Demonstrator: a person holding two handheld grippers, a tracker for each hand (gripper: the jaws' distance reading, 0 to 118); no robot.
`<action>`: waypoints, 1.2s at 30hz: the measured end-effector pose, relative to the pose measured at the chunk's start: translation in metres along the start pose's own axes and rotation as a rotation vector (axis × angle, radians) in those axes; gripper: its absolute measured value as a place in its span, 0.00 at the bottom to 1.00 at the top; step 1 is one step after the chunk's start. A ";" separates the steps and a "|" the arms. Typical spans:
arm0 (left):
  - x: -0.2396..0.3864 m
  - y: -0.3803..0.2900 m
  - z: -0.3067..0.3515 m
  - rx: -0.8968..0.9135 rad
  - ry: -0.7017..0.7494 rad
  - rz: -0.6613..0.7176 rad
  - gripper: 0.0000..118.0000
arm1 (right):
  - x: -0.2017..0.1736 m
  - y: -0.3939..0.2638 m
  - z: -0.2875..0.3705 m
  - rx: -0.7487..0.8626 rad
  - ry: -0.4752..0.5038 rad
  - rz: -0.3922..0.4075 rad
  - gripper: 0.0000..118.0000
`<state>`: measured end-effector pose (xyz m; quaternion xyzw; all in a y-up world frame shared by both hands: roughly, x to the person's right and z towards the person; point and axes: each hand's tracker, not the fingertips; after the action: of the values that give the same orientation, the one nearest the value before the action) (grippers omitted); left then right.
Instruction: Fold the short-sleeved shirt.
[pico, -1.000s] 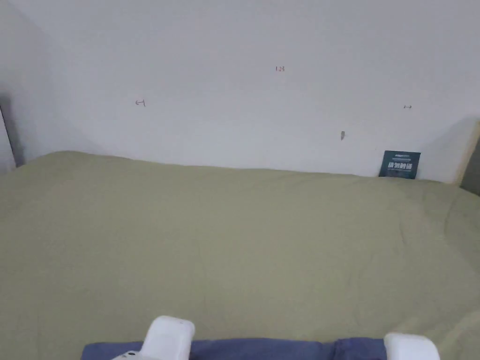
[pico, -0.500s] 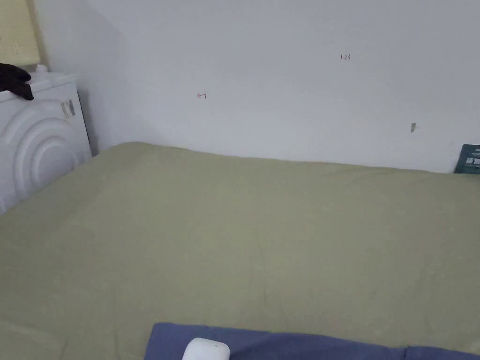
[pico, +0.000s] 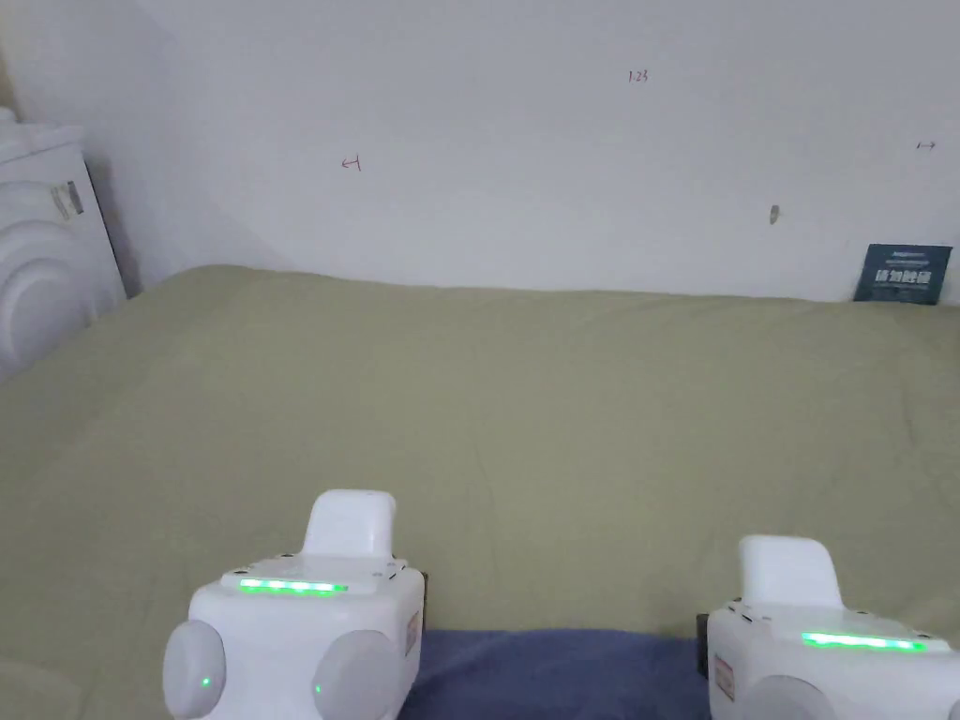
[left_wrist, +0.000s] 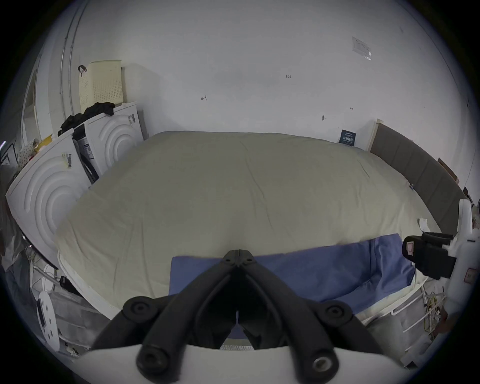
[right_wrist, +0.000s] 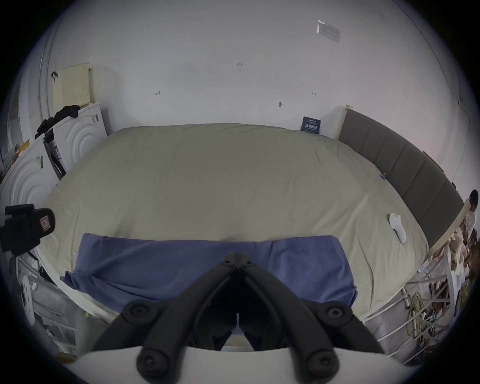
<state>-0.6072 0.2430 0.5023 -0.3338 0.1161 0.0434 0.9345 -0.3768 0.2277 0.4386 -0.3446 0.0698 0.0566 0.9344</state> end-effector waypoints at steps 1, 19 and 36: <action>-0.010 0.004 -0.002 -0.026 -0.071 0.000 0.00 | 0.001 0.001 0.002 -0.005 0.019 -0.006 0.01; -0.207 -0.074 -0.116 -0.433 -0.646 0.514 0.58 | 0.010 0.012 0.008 -0.020 0.161 -0.021 0.01; -0.160 -0.071 -0.101 -0.385 -0.586 0.503 0.08 | 0.040 -0.001 0.022 -0.025 0.185 -0.114 0.01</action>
<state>-0.7700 0.1239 0.5095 -0.4370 -0.0867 0.3836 0.8089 -0.3350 0.2437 0.4484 -0.3634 0.1355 -0.0277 0.9213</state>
